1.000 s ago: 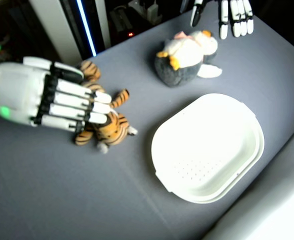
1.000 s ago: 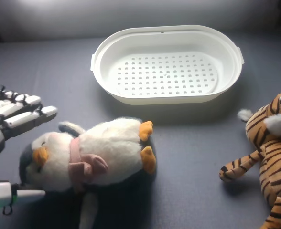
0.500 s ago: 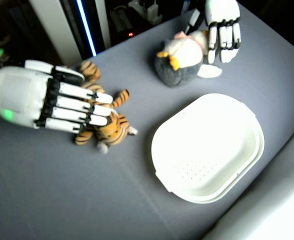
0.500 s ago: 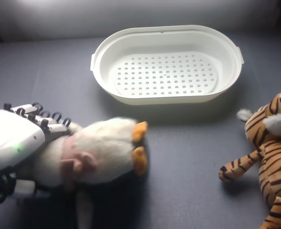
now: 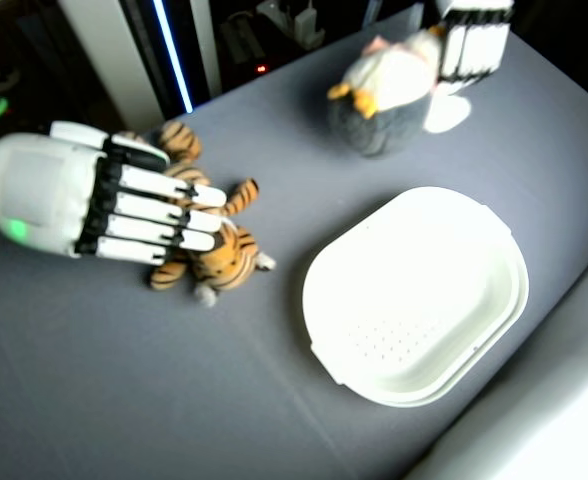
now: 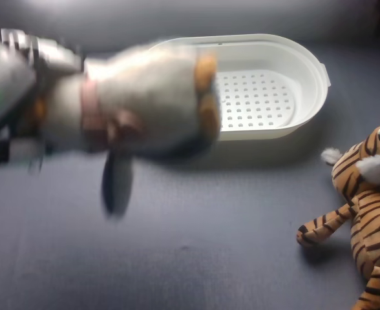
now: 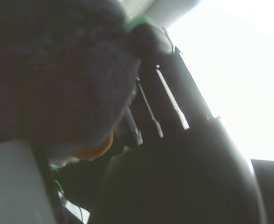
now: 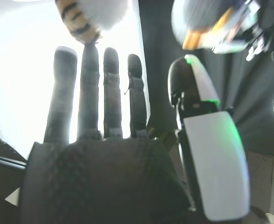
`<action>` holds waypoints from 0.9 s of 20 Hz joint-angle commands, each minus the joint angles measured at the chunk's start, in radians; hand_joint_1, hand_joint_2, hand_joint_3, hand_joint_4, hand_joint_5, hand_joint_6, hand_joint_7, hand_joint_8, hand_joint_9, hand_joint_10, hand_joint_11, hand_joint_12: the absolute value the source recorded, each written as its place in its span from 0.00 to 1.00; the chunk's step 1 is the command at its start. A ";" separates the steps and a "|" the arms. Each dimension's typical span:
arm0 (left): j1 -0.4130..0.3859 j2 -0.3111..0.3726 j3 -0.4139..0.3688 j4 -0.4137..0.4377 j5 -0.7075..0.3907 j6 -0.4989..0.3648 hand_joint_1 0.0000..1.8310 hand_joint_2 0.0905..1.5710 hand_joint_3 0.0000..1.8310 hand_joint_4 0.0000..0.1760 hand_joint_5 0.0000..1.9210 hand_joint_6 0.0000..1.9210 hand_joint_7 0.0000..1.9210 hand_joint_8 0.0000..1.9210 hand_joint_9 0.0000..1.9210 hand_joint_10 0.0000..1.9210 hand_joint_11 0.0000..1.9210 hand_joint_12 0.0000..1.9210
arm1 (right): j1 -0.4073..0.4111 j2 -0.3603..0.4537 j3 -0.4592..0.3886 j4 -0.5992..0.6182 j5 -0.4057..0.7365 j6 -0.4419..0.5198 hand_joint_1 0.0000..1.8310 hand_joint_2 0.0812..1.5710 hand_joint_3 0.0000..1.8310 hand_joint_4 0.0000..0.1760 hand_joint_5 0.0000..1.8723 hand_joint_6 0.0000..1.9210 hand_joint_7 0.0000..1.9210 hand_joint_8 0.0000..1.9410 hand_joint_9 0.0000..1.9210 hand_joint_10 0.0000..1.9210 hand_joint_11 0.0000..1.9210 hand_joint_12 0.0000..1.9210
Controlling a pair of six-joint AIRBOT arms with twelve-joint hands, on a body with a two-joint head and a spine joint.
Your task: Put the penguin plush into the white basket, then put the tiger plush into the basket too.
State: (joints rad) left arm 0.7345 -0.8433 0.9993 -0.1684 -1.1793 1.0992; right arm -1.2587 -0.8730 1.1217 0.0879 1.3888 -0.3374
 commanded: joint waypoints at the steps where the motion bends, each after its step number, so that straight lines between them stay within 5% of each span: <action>1: -0.036 -0.016 0.024 -0.020 -0.059 0.009 0.70 0.66 0.00 0.00 0.59 0.30 0.54 0.58 0.53 0.62 0.49 0.84 | -0.002 -0.001 0.005 0.025 0.114 0.013 0.33 0.83 0.00 0.20 0.27 0.00 0.25 0.00 0.25 0.00 0.22 0.09; 2: -0.101 -0.054 0.075 -0.027 0.020 0.010 0.70 0.65 0.00 0.00 0.60 0.28 0.57 0.51 0.56 0.54 0.52 0.78 | -0.002 -0.003 0.008 0.025 0.114 0.013 0.33 0.83 0.00 0.18 0.27 0.00 0.25 0.00 0.25 0.00 0.22 0.09; 3: -0.145 -0.079 0.109 -0.027 0.075 0.010 0.75 0.65 0.00 0.00 0.54 0.41 0.59 0.37 0.56 0.53 0.49 0.66 | -0.002 -0.004 0.009 0.025 0.114 0.013 0.34 0.83 0.00 0.16 0.27 0.00 0.25 0.00 0.25 0.00 0.22 0.09; 4: -0.198 -0.107 0.143 -0.026 0.134 0.010 0.76 0.66 0.00 0.00 0.52 0.48 0.59 0.35 0.54 0.52 0.49 0.60 | -0.002 -0.005 0.010 0.025 0.114 0.013 0.33 0.83 0.00 0.21 0.27 0.00 0.26 0.00 0.25 0.00 0.22 0.09; 7: -0.332 -0.205 0.267 -0.039 0.317 0.032 0.75 0.66 0.00 0.00 0.51 0.48 0.57 0.38 0.53 0.54 0.47 0.58 | -0.002 -0.011 0.020 0.023 0.114 0.019 0.36 0.83 0.00 0.06 0.28 0.00 0.26 0.00 0.26 0.00 0.22 0.08; 8: -0.347 -0.220 0.283 -0.060 0.353 0.067 0.69 0.69 0.00 0.00 0.49 0.51 0.54 0.50 0.50 0.37 0.44 0.57 | -0.001 -0.015 0.024 0.019 0.114 0.022 0.37 0.83 0.00 0.04 0.27 0.00 0.26 0.00 0.26 0.00 0.23 0.08; 9: -0.359 -0.237 0.298 -0.086 0.386 0.113 0.69 0.63 0.00 0.00 0.42 0.20 0.44 0.26 0.47 0.29 0.39 0.60 | 0.003 -0.018 0.026 0.018 0.114 0.022 0.37 0.83 0.00 0.08 0.27 0.00 0.26 0.00 0.26 0.00 0.23 0.08; 11: -0.352 -0.241 0.302 -0.104 0.400 0.136 0.61 0.59 0.00 0.00 0.34 0.02 0.35 0.05 0.38 0.20 0.23 0.69 | 0.005 -0.018 0.026 0.015 0.115 0.024 0.37 0.83 0.00 0.24 0.26 0.00 0.26 0.00 0.26 0.00 0.23 0.08; 13: -0.322 -0.229 0.290 -0.120 0.382 0.136 0.56 0.57 0.00 0.35 0.28 0.00 0.29 0.00 0.34 0.13 0.19 0.66 | 0.005 -0.014 0.024 0.014 0.128 0.029 0.36 0.84 0.00 0.23 0.26 0.00 0.26 0.00 0.26 0.00 0.23 0.07; 15: -0.292 -0.208 0.262 -0.122 0.349 0.136 0.54 0.56 0.00 0.49 0.24 0.00 0.24 0.00 0.33 0.05 0.18 0.61 | 0.005 -0.004 0.017 0.014 0.155 0.029 0.36 0.83 0.00 0.27 0.25 0.00 0.25 0.00 0.25 0.00 0.23 0.06; 16: -0.271 -0.193 0.238 -0.122 0.318 0.136 0.52 0.56 0.00 0.64 0.22 0.00 0.20 0.00 0.30 0.02 0.13 0.65 | 0.005 0.004 0.011 0.010 0.178 0.028 0.39 0.83 0.00 0.25 0.25 0.00 0.25 0.00 0.25 0.00 0.23 0.06; 18: -0.220 -0.152 0.176 -0.106 0.234 0.132 0.51 0.56 0.00 0.67 0.20 0.00 0.18 0.00 0.29 0.01 0.11 0.66 | 0.005 0.028 -0.010 -0.002 0.228 0.016 0.48 0.80 0.00 0.30 0.26 0.00 0.25 0.00 0.24 0.00 0.22 0.05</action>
State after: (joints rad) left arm 0.5346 -0.9977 1.1576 -0.2836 -0.7990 1.2293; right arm -1.2583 -0.8425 1.1034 0.0616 1.4704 -0.3328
